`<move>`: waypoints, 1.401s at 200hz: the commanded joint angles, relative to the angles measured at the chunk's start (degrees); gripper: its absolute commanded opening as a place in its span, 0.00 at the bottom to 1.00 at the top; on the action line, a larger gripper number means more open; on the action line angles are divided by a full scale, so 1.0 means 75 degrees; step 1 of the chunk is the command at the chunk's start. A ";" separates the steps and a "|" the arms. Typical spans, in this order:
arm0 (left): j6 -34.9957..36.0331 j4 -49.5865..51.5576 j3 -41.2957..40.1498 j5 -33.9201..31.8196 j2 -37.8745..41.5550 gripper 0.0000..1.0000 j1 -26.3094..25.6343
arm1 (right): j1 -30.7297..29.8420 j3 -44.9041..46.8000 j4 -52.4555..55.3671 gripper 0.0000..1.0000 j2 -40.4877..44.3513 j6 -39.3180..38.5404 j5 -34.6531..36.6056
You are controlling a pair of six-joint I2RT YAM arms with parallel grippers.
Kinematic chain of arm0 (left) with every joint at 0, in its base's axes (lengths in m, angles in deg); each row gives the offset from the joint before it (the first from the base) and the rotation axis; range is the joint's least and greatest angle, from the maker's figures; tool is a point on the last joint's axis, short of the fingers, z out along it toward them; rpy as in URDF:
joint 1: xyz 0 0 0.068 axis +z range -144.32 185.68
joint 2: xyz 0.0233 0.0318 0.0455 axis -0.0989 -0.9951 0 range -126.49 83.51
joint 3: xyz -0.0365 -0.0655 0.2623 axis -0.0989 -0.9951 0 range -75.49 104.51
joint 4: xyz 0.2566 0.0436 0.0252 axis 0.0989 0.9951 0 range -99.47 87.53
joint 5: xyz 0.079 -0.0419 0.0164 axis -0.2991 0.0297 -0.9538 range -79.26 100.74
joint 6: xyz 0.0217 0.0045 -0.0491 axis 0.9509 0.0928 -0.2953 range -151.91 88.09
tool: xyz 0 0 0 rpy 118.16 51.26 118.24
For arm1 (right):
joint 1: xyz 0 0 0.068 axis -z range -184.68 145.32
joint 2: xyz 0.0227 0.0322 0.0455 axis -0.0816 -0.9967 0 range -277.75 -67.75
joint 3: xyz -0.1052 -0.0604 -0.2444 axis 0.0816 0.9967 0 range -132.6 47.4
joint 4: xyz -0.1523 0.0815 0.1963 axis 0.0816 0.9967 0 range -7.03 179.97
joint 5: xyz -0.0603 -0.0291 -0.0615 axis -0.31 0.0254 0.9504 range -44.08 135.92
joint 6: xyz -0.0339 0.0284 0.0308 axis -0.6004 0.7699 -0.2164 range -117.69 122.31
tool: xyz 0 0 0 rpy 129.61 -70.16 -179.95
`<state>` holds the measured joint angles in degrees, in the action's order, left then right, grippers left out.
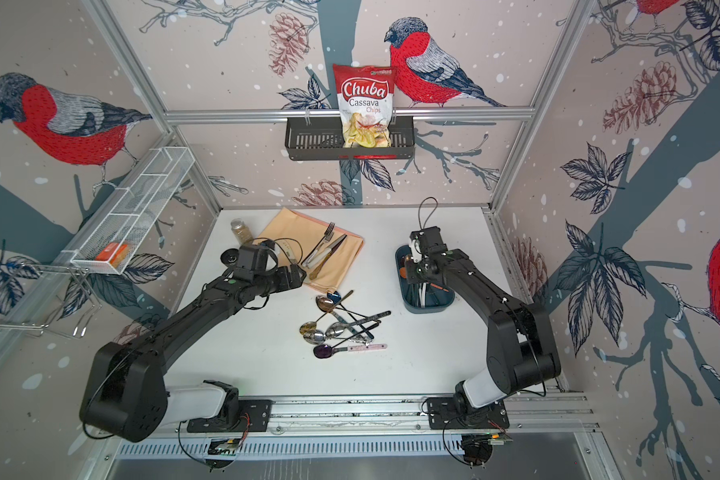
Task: Put the spoon into the storage box
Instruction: Place the spoon in the storage box, then pick up the spoon from the center of the board.
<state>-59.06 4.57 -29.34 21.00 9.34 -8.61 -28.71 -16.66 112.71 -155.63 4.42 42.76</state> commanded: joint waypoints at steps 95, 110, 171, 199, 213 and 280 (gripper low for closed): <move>-0.0604 -0.0061 -0.1405 0.0886 0.1218 0.96 0.1450 | -0.3636 -0.2567 -0.0151 0.51 -0.3517 -0.2716 -0.0064; -0.0574 -0.0049 -0.1435 0.0951 0.1238 0.96 0.1549 | -0.3659 -0.2633 -0.0221 0.52 -0.3654 -0.2741 -0.0186; -0.0517 -0.0100 -0.1502 0.1081 0.1209 0.96 0.1711 | -0.3672 -0.2652 -0.0111 0.53 -0.3957 -0.2994 -0.0317; -0.0510 -0.0086 -0.1507 0.1069 0.1201 0.96 0.1714 | -0.3691 -0.2596 -0.0097 0.53 -0.4062 -0.3067 -0.0282; -0.0510 -0.0080 -0.1503 0.1069 0.1191 0.96 0.1711 | -0.3672 -0.2581 -0.0143 0.52 -0.4113 -0.3082 -0.0243; -0.0422 0.0026 -0.1364 0.1151 0.1016 0.96 0.1710 | -0.3704 -0.2268 -0.0054 0.48 -0.4158 -0.3035 -0.0023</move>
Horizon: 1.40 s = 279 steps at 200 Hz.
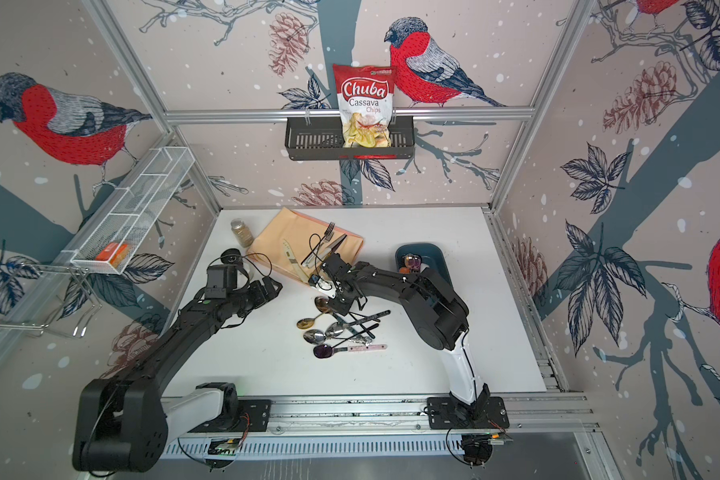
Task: Put the spoon into the storage box
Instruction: Pick up the spoon from the center of the board.
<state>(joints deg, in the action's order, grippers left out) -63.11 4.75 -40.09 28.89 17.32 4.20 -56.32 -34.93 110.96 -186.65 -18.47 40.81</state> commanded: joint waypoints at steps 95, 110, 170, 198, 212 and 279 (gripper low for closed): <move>0.0154 0.0017 0.0030 0.0064 -0.0079 0.96 0.0009 | -0.0101 0.0300 0.0392 0.37 0.0181 0.0120 0.0073; 0.0153 0.0024 0.0027 0.0058 -0.0092 0.96 0.0000 | -0.0099 0.0311 0.0435 0.36 0.0198 0.0133 0.0025; 0.0153 0.0025 0.0014 0.0049 -0.0065 0.96 0.0007 | -0.0167 0.0321 0.0569 0.28 0.0287 0.0198 -0.0011; 0.0168 0.0038 0.0004 0.0024 -0.0068 0.96 0.0009 | -0.0205 0.0301 0.0614 0.24 0.0312 0.0228 0.0012; 0.0166 0.0032 0.0003 0.0014 -0.0055 0.96 0.0009 | -0.0207 0.0277 0.0637 0.23 0.0318 0.0236 0.0007; 0.0169 0.0035 -0.0017 -0.0014 -0.0068 0.96 0.0003 | -0.0243 0.0224 0.0686 0.19 0.0411 0.0265 0.0095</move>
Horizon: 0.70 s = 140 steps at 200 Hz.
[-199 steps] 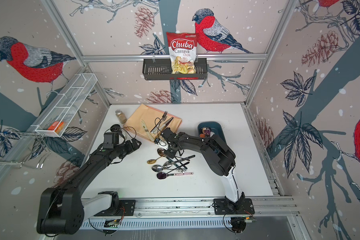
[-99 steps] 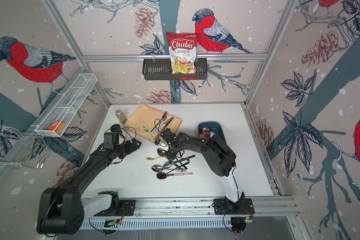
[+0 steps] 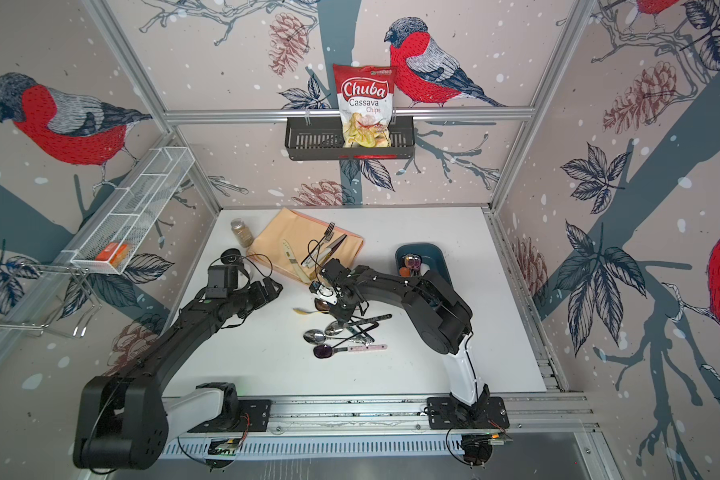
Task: Put the spoon into the storage box
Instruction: Pick up the spoon from the center of the board.
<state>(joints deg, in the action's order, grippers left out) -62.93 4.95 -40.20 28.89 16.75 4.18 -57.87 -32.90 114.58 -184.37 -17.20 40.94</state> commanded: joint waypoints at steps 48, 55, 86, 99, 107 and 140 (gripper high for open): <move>0.0135 -0.0008 0.0002 -0.0010 0.0000 0.96 0.0008 | -0.0033 -0.0076 0.0249 0.19 0.0200 0.0083 0.0156; 0.0132 -0.0002 -0.0004 -0.0007 -0.0002 0.96 0.0010 | -0.0018 -0.0065 0.0250 0.19 0.0219 0.0093 0.0170; 0.0131 -0.0015 -0.0006 -0.0016 0.0001 0.96 0.0012 | 0.0008 -0.0035 0.0262 0.16 0.0215 0.0070 0.0149; 0.0129 -0.0020 -0.0013 -0.0007 -0.0012 0.96 0.0012 | 0.0014 -0.0029 0.0256 0.14 0.0218 0.0070 0.0125; 0.0129 -0.0020 0.0000 -0.0007 -0.0013 0.96 0.0011 | 0.0017 -0.0035 0.0265 0.14 0.0217 0.0061 0.0114; 0.0135 -0.0028 0.0008 0.0005 -0.0034 0.96 0.0011 | 0.0015 -0.0029 0.0249 0.11 0.0231 0.0074 0.0089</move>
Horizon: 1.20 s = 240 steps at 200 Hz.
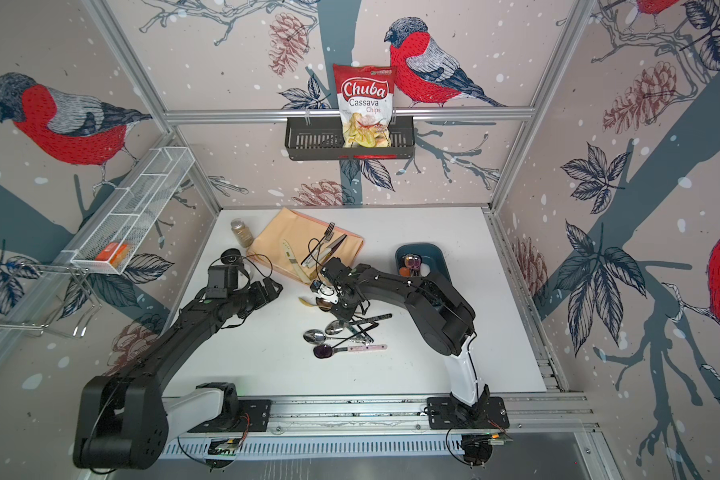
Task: Put the spoon into the storage box
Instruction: Pick up the spoon from the center of the board.
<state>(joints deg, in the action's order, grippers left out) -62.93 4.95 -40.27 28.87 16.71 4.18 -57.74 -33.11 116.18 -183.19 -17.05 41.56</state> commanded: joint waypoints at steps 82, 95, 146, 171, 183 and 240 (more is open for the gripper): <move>0.0162 -0.0062 0.0131 0.0052 -0.0064 0.96 0.0008 | -0.0134 -0.0145 0.0013 0.07 0.0469 0.0190 0.0253; 0.0175 -0.0069 0.0163 0.0070 -0.0078 0.96 0.0009 | -0.0170 -0.0197 0.0056 0.07 0.0496 0.0199 0.0299; 0.0244 -0.0062 0.0257 0.0099 -0.0057 0.96 0.0011 | -0.0283 -0.0258 0.0142 0.05 0.0595 0.0326 0.0451; 0.0283 -0.0070 0.0307 0.0126 0.0029 0.96 0.0012 | -0.0259 -0.0234 0.0020 0.04 0.0760 0.0539 0.0549; 0.0329 -0.0092 0.0310 0.0154 0.0069 0.96 0.0011 | -0.0213 -0.0275 0.0034 0.03 0.0833 0.0654 0.0570; 0.0277 -0.0327 0.0382 0.0252 0.0083 0.96 -0.0087 | 0.0091 -0.0239 0.0080 0.03 0.1405 0.1163 0.0706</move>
<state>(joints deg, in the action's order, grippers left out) -61.47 4.88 -38.17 30.07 17.16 3.98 -58.04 -34.93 116.44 -174.19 -11.06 45.64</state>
